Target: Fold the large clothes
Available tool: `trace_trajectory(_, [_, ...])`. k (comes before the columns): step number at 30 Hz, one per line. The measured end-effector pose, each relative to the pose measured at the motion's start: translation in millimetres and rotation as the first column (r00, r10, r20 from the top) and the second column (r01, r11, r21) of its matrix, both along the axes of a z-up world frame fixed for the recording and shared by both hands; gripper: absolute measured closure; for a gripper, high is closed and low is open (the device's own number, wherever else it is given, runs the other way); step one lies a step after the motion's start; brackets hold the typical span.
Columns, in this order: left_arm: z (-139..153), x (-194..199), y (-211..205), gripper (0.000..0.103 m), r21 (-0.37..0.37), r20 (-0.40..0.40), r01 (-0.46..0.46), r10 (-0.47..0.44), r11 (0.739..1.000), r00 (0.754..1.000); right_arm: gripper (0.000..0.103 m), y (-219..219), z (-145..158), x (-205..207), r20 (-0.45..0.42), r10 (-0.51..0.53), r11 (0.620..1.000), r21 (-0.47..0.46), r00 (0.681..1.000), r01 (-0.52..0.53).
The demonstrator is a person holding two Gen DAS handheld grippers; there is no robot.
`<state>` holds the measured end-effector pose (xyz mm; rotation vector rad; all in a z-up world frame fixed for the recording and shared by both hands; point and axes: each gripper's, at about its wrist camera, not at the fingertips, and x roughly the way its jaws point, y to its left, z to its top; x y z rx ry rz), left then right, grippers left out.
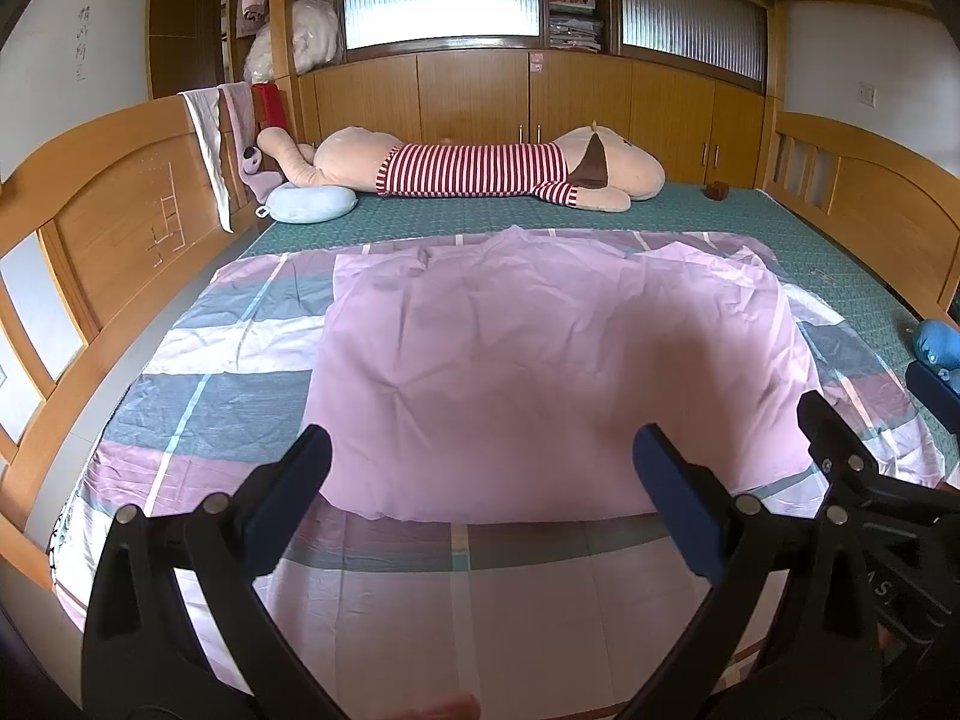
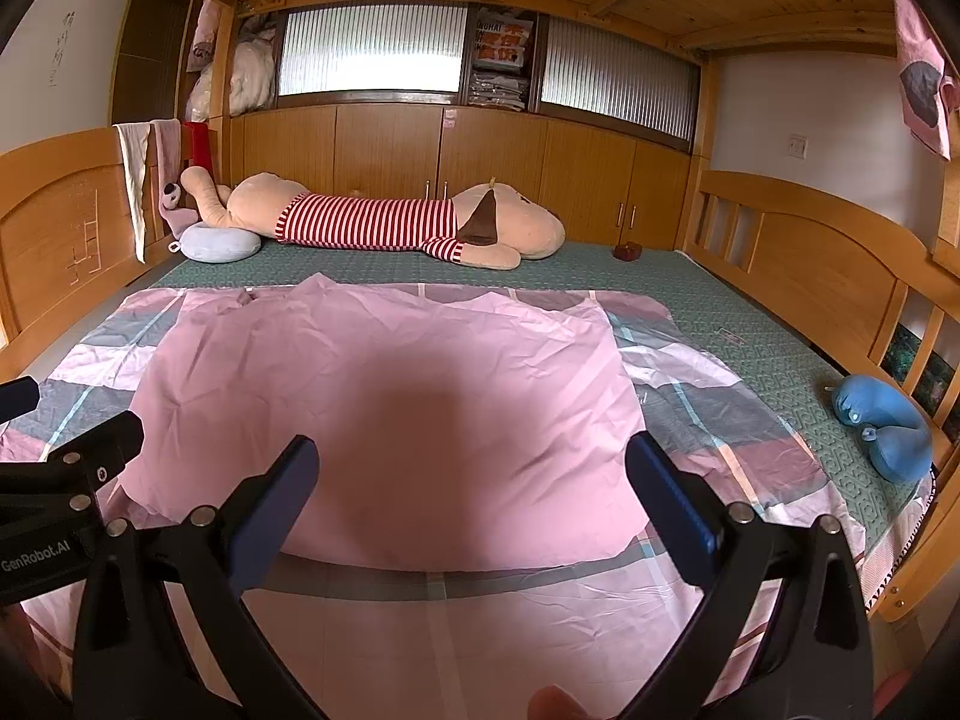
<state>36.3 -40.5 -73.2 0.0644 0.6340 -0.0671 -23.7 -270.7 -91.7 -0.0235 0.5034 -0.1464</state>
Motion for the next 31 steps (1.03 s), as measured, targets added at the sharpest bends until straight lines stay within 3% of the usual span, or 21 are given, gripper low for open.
trace_trajectory(31, [-5.2,3.0,3.9,0.002,-0.020,-0.037,-0.004,0.003,1.000,0.999,0.001,-1.3,-5.3,3.8,-0.011,0.001,1.000,-0.007,1.000,-0.001])
